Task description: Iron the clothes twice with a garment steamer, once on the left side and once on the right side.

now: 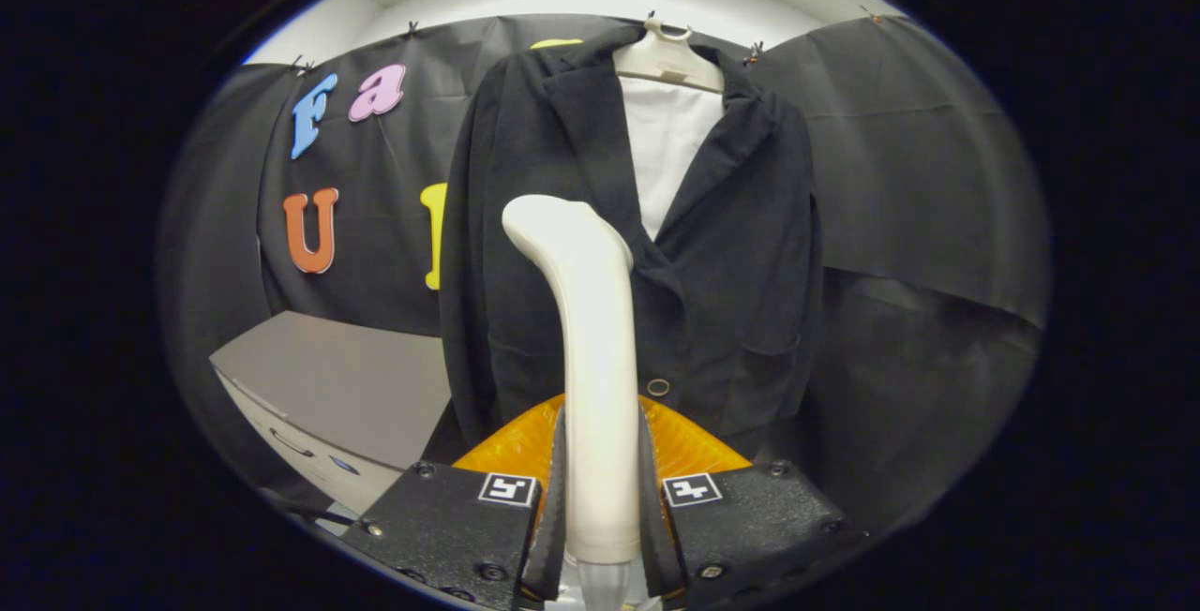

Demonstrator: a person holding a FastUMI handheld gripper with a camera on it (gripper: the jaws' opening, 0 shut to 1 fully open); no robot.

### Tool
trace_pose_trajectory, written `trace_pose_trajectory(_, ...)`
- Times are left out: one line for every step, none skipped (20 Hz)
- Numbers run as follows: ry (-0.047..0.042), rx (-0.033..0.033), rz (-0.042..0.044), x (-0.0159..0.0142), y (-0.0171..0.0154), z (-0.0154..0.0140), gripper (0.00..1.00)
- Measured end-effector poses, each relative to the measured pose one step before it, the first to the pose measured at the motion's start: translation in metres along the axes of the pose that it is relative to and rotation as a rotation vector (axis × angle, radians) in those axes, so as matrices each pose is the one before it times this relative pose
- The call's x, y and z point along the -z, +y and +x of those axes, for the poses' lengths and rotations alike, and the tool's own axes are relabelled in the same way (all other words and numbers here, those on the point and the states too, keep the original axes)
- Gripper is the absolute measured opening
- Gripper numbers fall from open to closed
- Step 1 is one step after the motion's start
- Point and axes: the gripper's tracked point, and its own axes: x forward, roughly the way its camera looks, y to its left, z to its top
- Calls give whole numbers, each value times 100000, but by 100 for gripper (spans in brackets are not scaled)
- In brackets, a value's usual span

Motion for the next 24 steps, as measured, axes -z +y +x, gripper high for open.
trace_pose_trajectory(1421,65,139,606,81,146,36)
trace_pose_trajectory(172,718,-699,357,-79,232,36)
trace_pose_trajectory(652,564,-692,448,-94,205,36)
trace_pose_trajectory(936,-92,245,321,-28,33,36)
trace_pose_trajectory(1039,-242,428,383,47,91,36)
trace_pose_trajectory(859,119,75,497,-5,-30,36)
trace_pose_trajectory(705,241,-330,522,-72,106,36)
trace_pose_trajectory(865,74,-268,512,-75,112,36)
trace_pose_trajectory(1290,-93,-43,544,-53,34,36)
trace_pose_trajectory(1512,-205,205,574,68,92,36)
trace_pose_trajectory(1604,-135,86,635,63,54,36)
trace_pose_trajectory(1306,-70,-42,804,-10,202,36)
trace_pose_trajectory(1223,97,-285,575,-13,152,36)
trace_pose_trajectory(1219,17,-320,659,26,125,36)
trace_pose_trajectory(1093,-74,-279,534,127,123,36)
trace_pose_trajectory(1023,-90,48,539,60,161,36)
trace_pose_trajectory(1100,-153,75,400,-3,-9,36)
trace_pose_trajectory(831,-140,310,399,24,47,36)
trace_pose_trajectory(1062,-216,-21,482,45,173,36)
trace_pose_trajectory(956,-84,319,559,14,213,36)
trace_pose_trajectory(985,22,143,436,21,165,36)
trace_pose_trajectory(964,274,37,458,-92,224,36)
trace_pose_trajectory(995,252,-33,489,27,179,36)
trace_pose_trajectory(1026,150,-17,529,-51,221,36)
